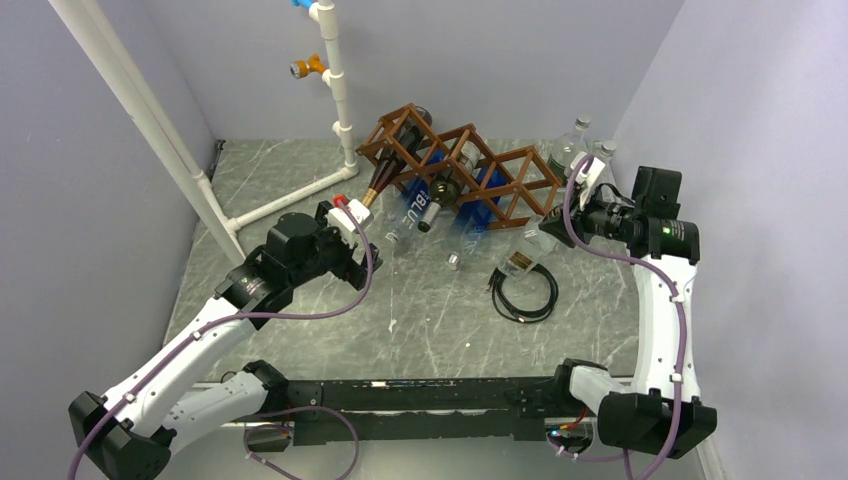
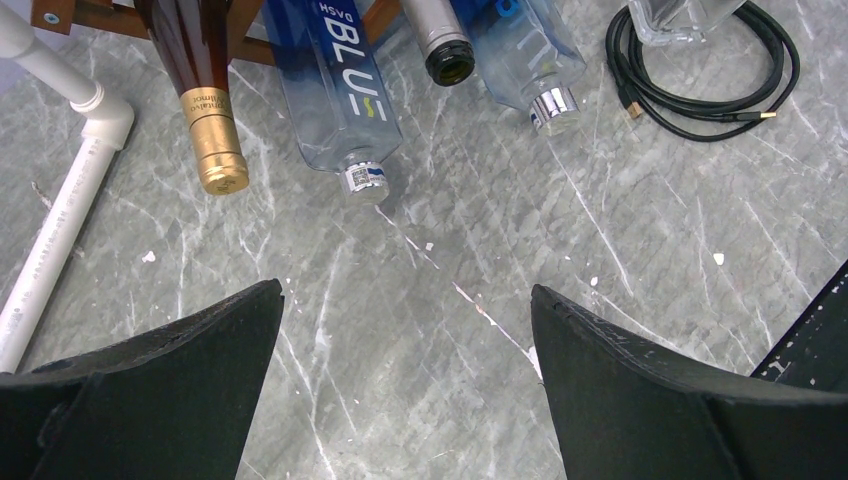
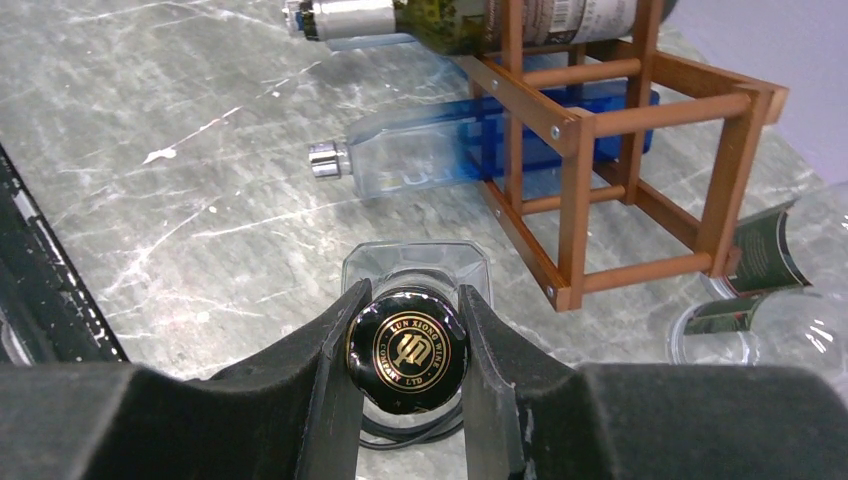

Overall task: Take the wine bottle off the wine rack
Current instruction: Place the wine bottle at the center of the board.

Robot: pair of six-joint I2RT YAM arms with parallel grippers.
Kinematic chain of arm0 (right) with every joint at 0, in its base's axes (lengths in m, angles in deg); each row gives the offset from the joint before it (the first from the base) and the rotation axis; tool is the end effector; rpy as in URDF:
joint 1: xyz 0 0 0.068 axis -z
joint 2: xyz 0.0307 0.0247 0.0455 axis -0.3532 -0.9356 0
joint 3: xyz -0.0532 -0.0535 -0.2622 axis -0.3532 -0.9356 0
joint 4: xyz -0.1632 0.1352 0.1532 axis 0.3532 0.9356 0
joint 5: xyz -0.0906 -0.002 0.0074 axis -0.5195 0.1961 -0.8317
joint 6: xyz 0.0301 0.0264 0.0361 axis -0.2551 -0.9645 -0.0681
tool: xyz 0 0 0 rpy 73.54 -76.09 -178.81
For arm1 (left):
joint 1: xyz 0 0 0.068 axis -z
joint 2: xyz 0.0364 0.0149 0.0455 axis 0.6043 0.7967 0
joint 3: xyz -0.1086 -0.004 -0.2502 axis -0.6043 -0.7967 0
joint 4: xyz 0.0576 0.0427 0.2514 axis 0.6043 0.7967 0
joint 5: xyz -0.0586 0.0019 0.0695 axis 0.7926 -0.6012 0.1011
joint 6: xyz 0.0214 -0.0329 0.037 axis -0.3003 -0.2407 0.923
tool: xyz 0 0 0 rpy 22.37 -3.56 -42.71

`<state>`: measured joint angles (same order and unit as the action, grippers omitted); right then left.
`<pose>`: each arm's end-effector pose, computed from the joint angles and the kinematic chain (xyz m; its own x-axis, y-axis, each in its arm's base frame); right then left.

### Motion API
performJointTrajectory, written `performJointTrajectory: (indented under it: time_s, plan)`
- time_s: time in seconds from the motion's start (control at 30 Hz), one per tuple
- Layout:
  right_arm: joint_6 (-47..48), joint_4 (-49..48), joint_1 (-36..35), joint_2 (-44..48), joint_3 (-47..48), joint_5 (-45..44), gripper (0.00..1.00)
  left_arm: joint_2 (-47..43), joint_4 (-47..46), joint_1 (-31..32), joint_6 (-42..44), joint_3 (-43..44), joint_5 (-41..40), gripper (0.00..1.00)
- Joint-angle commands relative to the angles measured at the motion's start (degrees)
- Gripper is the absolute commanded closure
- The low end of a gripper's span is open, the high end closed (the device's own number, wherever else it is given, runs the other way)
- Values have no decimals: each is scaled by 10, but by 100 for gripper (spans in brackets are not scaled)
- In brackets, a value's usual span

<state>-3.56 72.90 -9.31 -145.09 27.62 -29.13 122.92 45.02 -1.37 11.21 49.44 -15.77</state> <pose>0.1938 -0.0096 0.3872 -0.1862 -0.3757 -0.9078 -0.7969 0.5983 -0.0842 0.1627 -0.1221 0.3302 -0.2509 0.2934 -0.9225 0.6878 0.7246 0.0434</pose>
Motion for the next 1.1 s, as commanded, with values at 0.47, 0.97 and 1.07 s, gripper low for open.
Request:
performJointTrajectory:
  time_s: [0.47,0.97,1.07]
  plan:
    - [-5,-88,51,21,6,-38,100,-15,-12,-3,5,6,6,0]
    - [-31,-137,113,1,5,-77,100,-18,-12,-3,4,6,8,1]
    - [-36,-151,134,-12,10,-77,100,-20,-12,-3,4,5,8,1]
